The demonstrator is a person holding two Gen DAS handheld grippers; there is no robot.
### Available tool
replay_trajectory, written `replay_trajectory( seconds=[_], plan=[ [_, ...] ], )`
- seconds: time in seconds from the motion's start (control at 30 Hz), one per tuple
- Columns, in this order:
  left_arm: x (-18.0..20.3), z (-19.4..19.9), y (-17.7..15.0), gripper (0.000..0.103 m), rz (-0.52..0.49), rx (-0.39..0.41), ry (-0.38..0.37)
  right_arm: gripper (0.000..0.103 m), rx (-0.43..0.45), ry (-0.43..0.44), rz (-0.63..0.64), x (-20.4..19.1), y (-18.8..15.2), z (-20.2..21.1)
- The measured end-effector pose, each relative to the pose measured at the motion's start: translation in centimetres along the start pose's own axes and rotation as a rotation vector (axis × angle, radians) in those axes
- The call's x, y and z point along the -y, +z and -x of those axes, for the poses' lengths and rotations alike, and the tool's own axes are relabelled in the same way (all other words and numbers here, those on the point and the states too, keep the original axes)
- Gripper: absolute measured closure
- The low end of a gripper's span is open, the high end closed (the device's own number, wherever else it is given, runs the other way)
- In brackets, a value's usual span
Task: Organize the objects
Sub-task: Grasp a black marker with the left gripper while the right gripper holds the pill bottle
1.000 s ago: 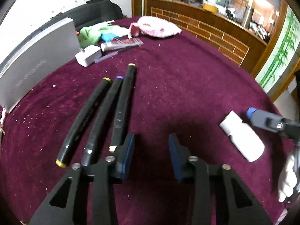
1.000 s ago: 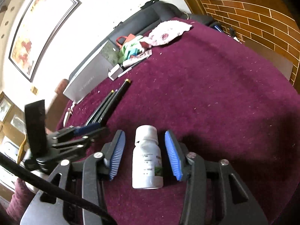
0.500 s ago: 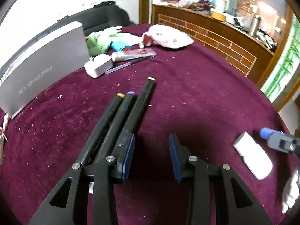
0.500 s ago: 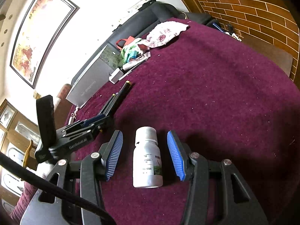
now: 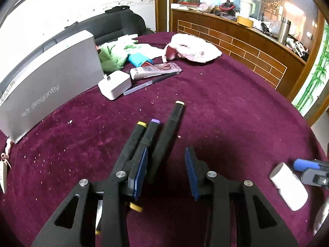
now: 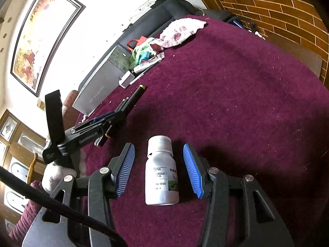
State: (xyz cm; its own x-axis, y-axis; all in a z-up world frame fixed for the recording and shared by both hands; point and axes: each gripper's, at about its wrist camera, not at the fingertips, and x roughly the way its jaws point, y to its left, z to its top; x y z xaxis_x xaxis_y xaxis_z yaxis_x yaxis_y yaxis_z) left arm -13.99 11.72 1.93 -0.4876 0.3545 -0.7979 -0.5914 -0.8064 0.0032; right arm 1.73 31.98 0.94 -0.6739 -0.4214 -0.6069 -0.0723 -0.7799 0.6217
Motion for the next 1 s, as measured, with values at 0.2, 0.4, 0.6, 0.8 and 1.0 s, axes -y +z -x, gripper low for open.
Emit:
replay_trajectory(
  seconds=[0.2,0.4,0.6,0.8,1.0],
  plan=[
    [1.5,-1.2,-1.2,0.071,-0.051,-0.035,-0.004,0.055,-0.015,-0.001,-0.008,0.2,-0.1,-0.3],
    [2.6,-1.0,-1.6,0.071,-0.06,-0.068,-0.02,0.055,-0.024,-0.002,-0.023,0.5,-0.1,-0.3],
    [2.6,-2.0,-0.1,0.069,0.003,-0.036,0.029,0.051,-0.021,0.002,-0.01,0.2,-0.1,-0.2],
    [3.3,0.4,-1.6,0.092,0.013,-0.059,0.015,0.042,0.0,-0.065,0.036,-0.4,-0.1,-0.2],
    [3.5,5.8,-5.2,0.092,0.069,-0.022,-0.028,0.042,-0.013,-0.142,0.129,-1.7,-0.6,-1.2]
  ],
)
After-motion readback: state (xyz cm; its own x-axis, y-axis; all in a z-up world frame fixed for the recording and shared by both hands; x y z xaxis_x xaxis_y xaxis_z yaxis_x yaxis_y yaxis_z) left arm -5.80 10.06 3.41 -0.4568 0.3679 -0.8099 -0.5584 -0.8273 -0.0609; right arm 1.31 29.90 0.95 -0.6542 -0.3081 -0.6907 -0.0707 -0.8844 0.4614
